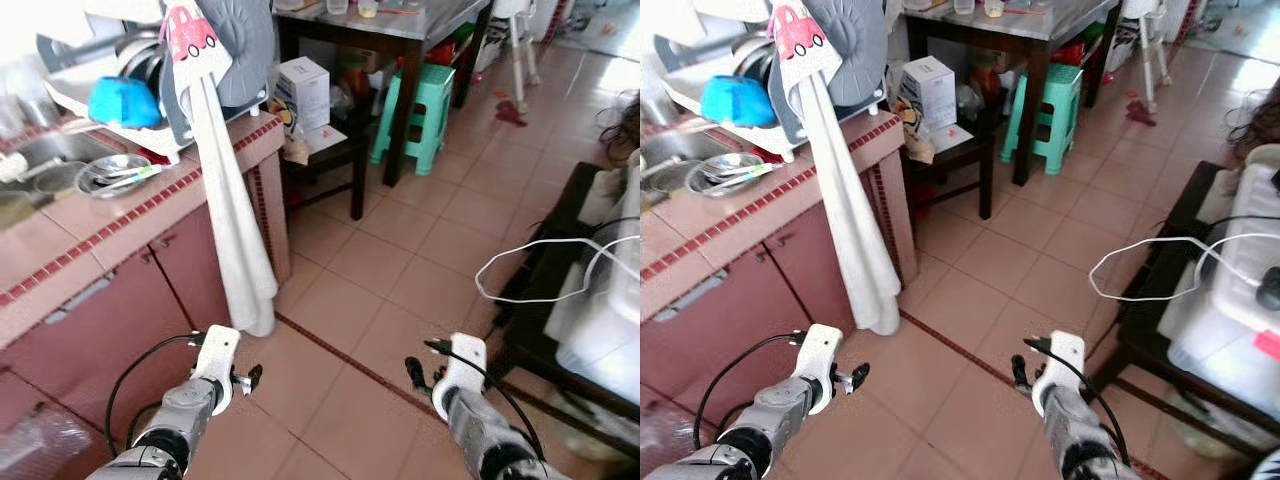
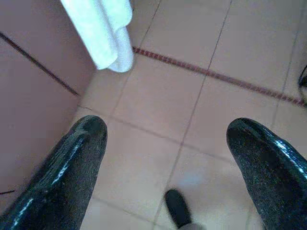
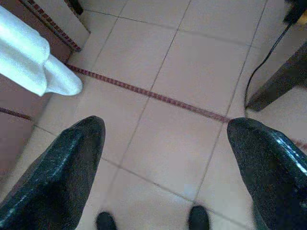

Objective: Kitchen organization

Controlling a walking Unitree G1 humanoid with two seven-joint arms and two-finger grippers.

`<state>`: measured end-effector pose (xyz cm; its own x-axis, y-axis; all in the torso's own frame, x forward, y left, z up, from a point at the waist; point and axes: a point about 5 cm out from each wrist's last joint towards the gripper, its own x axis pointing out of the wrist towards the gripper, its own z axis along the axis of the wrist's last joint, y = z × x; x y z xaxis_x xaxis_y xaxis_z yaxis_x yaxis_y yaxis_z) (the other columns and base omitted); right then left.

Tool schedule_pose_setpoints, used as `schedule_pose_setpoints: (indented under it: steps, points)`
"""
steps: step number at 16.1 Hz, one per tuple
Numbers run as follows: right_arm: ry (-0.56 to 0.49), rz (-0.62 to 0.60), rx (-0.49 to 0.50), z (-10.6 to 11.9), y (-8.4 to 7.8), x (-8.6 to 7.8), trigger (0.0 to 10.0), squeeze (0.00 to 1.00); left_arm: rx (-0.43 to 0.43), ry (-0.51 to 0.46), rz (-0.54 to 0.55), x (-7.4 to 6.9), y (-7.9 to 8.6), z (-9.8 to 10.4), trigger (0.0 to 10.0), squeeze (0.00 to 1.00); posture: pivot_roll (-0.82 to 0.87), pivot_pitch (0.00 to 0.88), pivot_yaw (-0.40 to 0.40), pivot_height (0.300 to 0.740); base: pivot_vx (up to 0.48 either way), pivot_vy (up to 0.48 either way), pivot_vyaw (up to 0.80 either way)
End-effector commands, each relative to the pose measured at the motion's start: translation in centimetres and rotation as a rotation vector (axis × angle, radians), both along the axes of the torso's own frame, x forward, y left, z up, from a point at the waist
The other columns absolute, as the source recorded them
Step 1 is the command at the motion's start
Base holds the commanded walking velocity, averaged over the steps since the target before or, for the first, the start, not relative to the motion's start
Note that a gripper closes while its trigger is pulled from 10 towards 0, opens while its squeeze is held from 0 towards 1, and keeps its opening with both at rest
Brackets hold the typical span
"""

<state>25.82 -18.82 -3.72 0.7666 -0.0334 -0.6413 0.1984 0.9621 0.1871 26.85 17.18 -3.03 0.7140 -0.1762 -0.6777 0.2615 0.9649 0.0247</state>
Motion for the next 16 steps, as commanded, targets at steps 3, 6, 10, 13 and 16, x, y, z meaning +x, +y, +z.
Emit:
schedule_pose_setpoints:
  steps: [3, 6, 10, 13, 16]
  points:
    - [0.030, -0.084, 0.017, -1.1, -0.9, -1.7, 10.0, 0.00, 0.018, 0.014, -0.011, -0.5, 0.8, -0.2, 10.0, 0.00, -0.01, 0.000, 0.128, 0.740, 0.000, 0.000, 0.00]
    - [0.008, -0.016, -0.031, -0.7, -1.0, -1.3, 10.0, 0.00, -0.007, -0.026, 0.031, 0.1, 0.6, 0.2, 10.0, 0.00, -0.01, 0.000, 0.077, 0.740, 0.000, 0.000, 0.00]
    - [-0.061, 0.116, -0.071, 0.5, -0.6, 0.1, 10.0, 0.00, -0.056, -0.105, 0.069, 0.8, 0.4, 1.0, 10.0, 0.00, 0.00, 0.000, 0.034, 0.740, 0.000, 0.000, 0.00]
    - [-0.166, 0.176, -0.029, 1.7, -0.1, 0.9, 10.0, 0.00, -0.066, -0.246, 0.020, 2.5, 0.3, 3.3, 10.0, 0.00, 0.01, 0.000, 0.027, 0.740, 0.000, 0.000, 0.00]
    - [-0.348, 0.235, -0.073, 4.7, -0.3, 1.3, 10.0, 0.00, -0.159, -0.395, 0.049, 3.0, 0.4, 6.3, 10.0, 0.00, 0.00, 0.000, 0.033, 0.740, 0.000, 0.000, 0.14]
